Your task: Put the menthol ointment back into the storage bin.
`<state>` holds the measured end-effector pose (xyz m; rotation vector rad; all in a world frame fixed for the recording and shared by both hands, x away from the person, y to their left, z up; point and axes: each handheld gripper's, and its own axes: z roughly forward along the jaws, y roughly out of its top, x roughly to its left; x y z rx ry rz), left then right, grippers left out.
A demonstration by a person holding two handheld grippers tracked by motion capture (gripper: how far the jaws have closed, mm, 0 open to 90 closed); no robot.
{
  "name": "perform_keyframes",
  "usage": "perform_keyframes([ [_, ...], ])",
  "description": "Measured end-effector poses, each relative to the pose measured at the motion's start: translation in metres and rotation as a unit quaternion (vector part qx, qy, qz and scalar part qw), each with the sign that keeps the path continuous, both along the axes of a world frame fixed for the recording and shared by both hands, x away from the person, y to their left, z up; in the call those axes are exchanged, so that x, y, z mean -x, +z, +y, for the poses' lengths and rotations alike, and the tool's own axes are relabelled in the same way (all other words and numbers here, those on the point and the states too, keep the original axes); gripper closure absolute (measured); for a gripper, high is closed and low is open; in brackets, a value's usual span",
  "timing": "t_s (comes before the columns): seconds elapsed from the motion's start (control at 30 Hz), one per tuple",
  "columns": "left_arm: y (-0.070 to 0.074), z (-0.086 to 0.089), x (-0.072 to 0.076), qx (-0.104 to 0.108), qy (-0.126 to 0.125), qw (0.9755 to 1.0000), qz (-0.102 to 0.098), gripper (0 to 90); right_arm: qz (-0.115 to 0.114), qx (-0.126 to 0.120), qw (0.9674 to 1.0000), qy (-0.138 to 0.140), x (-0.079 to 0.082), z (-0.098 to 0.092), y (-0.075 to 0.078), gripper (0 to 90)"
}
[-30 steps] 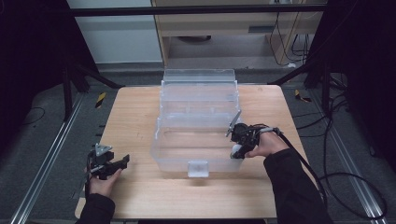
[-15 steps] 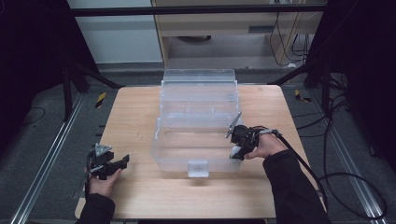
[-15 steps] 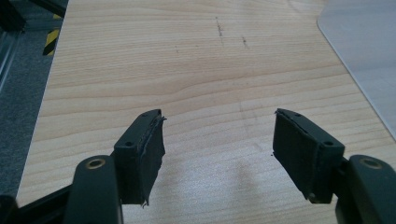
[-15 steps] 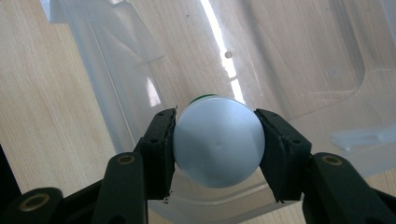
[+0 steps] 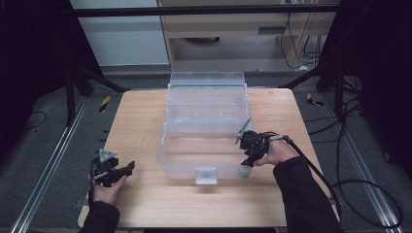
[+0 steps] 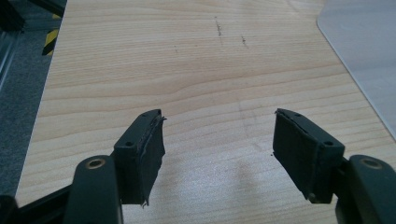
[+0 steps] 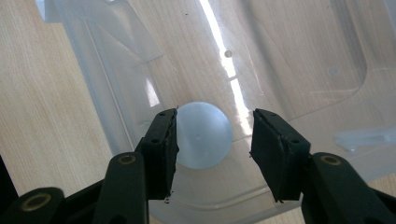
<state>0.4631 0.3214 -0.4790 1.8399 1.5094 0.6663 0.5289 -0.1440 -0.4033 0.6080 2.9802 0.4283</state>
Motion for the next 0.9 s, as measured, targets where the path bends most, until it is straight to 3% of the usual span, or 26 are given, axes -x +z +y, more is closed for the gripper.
perform_keyframes([
  [0.13, 0.0, 0.0, 0.0, 0.001, 0.0, 1.0, -0.001, 33.3, -0.006, -0.008, 0.9999, -0.005, 0.001, -0.001, 0.003, 48.2],
  [0.3, 0.001, 0.0, 0.001, 0.002, 0.0, 1.0, -0.003, 33.3, -0.025, -0.042, 0.9984, -0.029, 0.005, -0.008, 0.014, 42.8],
  [0.37, 0.001, 0.0, 0.001, 0.002, 0.0, 1.0, -0.003, 33.2, -0.041, -0.061, 0.9965, -0.041, 0.008, -0.013, 0.021, 40.9],
  [0.5, 0.001, 0.0, 0.001, 0.002, 0.001, 1.0, -0.003, 33.2, -0.091, -0.107, 0.988, -0.064, 0.016, -0.026, 0.036, 34.3],
  [0.53, 0.001, 0.0, 0.001, 0.002, 0.001, 1.0, -0.003, 33.2, -0.091, -0.107, 0.988, -0.064, 0.016, -0.026, 0.036, 34.3],
  [0.6, 0.001, 0.001, 0.001, 0.002, 0.002, 1.0, -0.002, 33.3, -0.103, -0.135, 0.9823, -0.079, 0.019, -0.033, 0.04, 33.0],
  [0.63, 0.0, 0.001, 0.001, 0.002, 0.002, 1.0, -0.002, 33.3, -0.111, -0.153, 0.9774, -0.095, 0.023, -0.041, 0.042, 29.9],
  [0.67, 0.0, 0.001, 0.001, 0.002, 0.002, 1.0, -0.001, 33.3, -0.117, -0.16, 0.9747, -0.103, 0.025, -0.045, 0.042, 29.3],
  [0.7, 0.0, 0.001, 0.001, 0.002, 0.002, 1.0, -0.001, 33.3, -0.117, -0.16, 0.9747, -0.103, 0.025, -0.045, 0.042, 29.3],
  [0.73, 0.0, 0.0, 0.001, 0.003, 0.002, 1.0, -0.002, 33.4, -0.132, -0.172, 0.9686, -0.122, 0.028, -0.055, 0.04, 29.2],
  [0.77, 0.0, 0.0, 0.001, 0.003, 0.002, 1.0, -0.002, 33.4, -0.132, -0.172, 0.9686, -0.122, 0.028, -0.055, 0.04, 29.2],
  [0.8, 0.0, 0.0, 0.001, 0.002, 0.002, 1.0, -0.003, 33.4, -0.136, -0.175, 0.9664, -0.13, 0.03, -0.059, 0.039, 28.9],
  [0.83, 0.001, 0.0, 0.001, 0.003, 0.002, 1.0, -0.003, 33.9, -0.141, -0.185, 0.962, -0.142, 0.031, -0.063, 0.038, 27.6],
  [0.87, 0.001, 0.0, 0.001, 0.004, 0.001, 1.0, -0.004, 35.3, -0.152, -0.211, 0.9494, -0.176, 0.035, -0.074, 0.034, 25.3],
  [0.9, 0.001, 0.001, 0.001, 0.004, 0.001, 1.0, -0.003, 36.0, -0.157, -0.217, 0.9455, -0.185, 0.036, -0.078, 0.033, 24.5],
])
